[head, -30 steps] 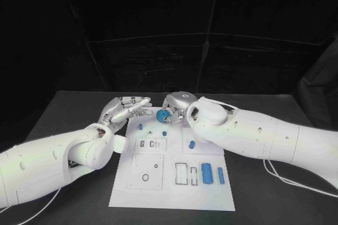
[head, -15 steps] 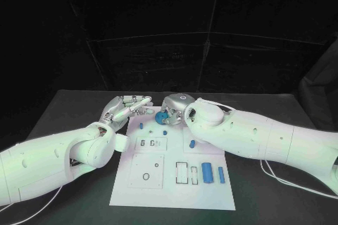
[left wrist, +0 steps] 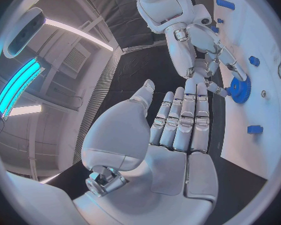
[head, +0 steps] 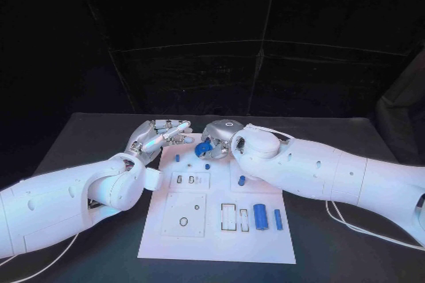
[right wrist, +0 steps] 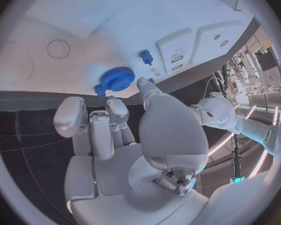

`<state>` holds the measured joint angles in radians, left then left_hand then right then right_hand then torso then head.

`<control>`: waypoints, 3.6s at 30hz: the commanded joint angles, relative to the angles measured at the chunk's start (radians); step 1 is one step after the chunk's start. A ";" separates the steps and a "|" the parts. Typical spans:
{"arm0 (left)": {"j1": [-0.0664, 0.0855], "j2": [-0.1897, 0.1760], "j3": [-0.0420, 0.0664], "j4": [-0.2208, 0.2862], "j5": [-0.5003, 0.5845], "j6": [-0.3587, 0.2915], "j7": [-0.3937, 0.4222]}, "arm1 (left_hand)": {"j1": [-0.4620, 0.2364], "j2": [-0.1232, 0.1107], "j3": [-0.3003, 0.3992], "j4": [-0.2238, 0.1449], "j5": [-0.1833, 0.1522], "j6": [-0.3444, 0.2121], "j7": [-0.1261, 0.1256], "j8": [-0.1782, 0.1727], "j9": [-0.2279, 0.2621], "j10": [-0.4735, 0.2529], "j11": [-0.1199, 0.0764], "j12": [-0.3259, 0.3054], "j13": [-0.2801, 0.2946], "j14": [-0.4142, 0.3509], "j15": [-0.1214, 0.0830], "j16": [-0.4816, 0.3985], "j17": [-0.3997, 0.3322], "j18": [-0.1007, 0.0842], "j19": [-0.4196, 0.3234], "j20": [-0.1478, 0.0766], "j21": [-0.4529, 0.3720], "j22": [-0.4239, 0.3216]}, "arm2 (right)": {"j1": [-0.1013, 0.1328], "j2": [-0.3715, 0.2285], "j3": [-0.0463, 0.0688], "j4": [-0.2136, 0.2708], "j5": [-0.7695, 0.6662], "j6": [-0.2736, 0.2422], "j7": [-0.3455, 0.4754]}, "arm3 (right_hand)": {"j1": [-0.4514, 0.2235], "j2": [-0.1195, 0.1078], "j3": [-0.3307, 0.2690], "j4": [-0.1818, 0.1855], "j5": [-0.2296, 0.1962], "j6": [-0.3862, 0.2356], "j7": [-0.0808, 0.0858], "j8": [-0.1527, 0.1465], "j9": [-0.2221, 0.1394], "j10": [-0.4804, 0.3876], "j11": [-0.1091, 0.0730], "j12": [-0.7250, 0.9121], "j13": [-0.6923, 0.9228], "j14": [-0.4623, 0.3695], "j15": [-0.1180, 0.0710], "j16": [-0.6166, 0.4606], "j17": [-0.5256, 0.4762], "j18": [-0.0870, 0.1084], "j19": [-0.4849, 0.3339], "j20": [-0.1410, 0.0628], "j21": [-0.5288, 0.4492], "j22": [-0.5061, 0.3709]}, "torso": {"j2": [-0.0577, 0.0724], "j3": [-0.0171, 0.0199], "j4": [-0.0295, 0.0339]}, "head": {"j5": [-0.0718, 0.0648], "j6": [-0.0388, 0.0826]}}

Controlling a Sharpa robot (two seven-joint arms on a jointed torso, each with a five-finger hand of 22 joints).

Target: Assemble the parts on the task board

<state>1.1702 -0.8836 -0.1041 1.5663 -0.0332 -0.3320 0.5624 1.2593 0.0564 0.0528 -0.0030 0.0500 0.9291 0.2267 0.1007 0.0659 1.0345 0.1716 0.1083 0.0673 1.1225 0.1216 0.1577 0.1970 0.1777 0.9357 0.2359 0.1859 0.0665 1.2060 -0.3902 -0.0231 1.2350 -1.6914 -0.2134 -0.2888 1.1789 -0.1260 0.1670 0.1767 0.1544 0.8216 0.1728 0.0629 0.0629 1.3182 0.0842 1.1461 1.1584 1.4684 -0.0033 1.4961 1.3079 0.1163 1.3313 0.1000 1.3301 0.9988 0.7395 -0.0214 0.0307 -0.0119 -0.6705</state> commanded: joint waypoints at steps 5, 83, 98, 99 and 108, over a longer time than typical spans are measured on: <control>0.002 0.001 0.001 0.000 -0.004 0.011 0.004 | 0.002 0.012 0.000 -0.006 -0.001 -0.002 0.006 -0.007 -0.001 0.000 0.004 -0.008 -0.001 -0.001 0.005 -0.005 0.002 0.007 0.001 0.005 -0.005 -0.001 | 0.002 -0.004 0.000 0.003 0.009 0.019 0.009 | -0.005 0.020 -0.030 0.022 0.022 0.053 -0.001 0.005 0.007 -0.004 -0.002 0.003 0.007 0.072 0.006 0.006 0.126 -0.011 -0.001 0.007 0.002 0.001 | 0.000 0.0005 -0.0003 | -0.001 0.001; -0.001 0.005 0.001 -0.037 -0.004 0.025 0.001 | 0.003 0.013 0.000 -0.009 -0.001 -0.003 0.006 -0.009 -0.001 -0.001 0.005 -0.010 -0.001 -0.001 0.005 -0.008 0.003 0.007 0.001 0.006 -0.008 -0.001 | -0.082 -0.407 -0.001 -0.009 0.519 -0.054 0.459 | 0.171 0.043 -0.007 -0.118 0.103 0.087 -0.012 0.010 0.008 0.001 -0.015 0.013 0.028 0.071 -0.005 0.000 0.123 -0.010 -0.006 -0.003 -0.002 -0.007 | -0.014 0.0106 -0.0263 | -0.018 -0.002; -0.001 0.005 0.001 -0.037 -0.004 0.026 0.000 | 0.003 0.013 0.000 -0.009 -0.001 -0.003 0.006 -0.009 -0.001 -0.001 0.005 -0.010 -0.001 -0.001 0.005 -0.008 0.003 0.007 0.001 0.006 -0.008 -0.001 | -0.083 -0.399 -0.001 -0.021 0.517 -0.065 0.464 | 0.176 0.085 0.035 -0.138 0.054 0.160 -0.024 0.042 0.015 0.018 -0.027 0.033 0.047 0.073 -0.014 0.003 0.130 -0.012 0.001 -0.011 0.004 0.004 | -0.014 0.0111 -0.0262 | -0.019 -0.005; -0.001 0.005 0.001 -0.037 -0.004 0.026 0.000 | 0.003 0.013 0.000 -0.009 -0.001 -0.003 0.006 -0.009 -0.001 -0.001 0.005 -0.010 -0.001 -0.001 0.005 -0.008 0.003 0.007 0.001 0.006 -0.008 -0.001 | -0.083 -0.398 -0.001 -0.021 0.517 -0.065 0.464 | 0.174 0.086 0.037 -0.138 0.051 0.163 -0.025 0.044 0.015 0.019 -0.027 0.034 0.048 0.073 -0.015 0.003 0.130 -0.012 0.001 -0.012 0.005 0.005 | -0.014 0.0111 -0.0262 | -0.020 -0.005; -0.001 0.006 0.001 -0.038 -0.004 0.029 -0.003 | 0.003 0.013 0.000 -0.009 -0.001 -0.003 0.006 -0.009 -0.001 -0.001 0.005 -0.010 -0.001 -0.001 0.005 -0.008 0.003 0.007 0.001 0.006 -0.008 -0.001 | -0.083 -0.391 -0.001 -0.023 0.517 -0.070 0.457 | 0.160 0.085 0.040 -0.137 0.025 0.167 -0.027 0.044 0.012 0.022 -0.029 0.036 0.051 0.073 -0.017 0.003 0.131 -0.013 0.002 -0.014 0.005 0.006 | -0.015 0.0114 -0.0255 | -0.020 -0.006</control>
<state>1.1683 -0.8789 -0.1044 1.5274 -0.0336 -0.3176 0.5589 1.2634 0.0604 0.0528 -0.0083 0.0500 0.9291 0.2266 0.0970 0.0660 1.0345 0.1715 0.1034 0.0675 1.1225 0.1216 0.1538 0.1982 0.1775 0.9357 0.2359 0.1821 0.0669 1.1217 -0.7824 -0.0248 1.2116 -1.1708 -0.2775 0.1668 1.3489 -0.0428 0.2007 0.0415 0.1863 0.9815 0.1431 0.1006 0.0764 1.3363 0.0588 1.1762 1.2081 1.4650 -0.0147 1.4961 1.3079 0.1164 1.3329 0.0939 1.3301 1.0038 0.7248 -0.0100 0.0045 -0.0324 -0.6763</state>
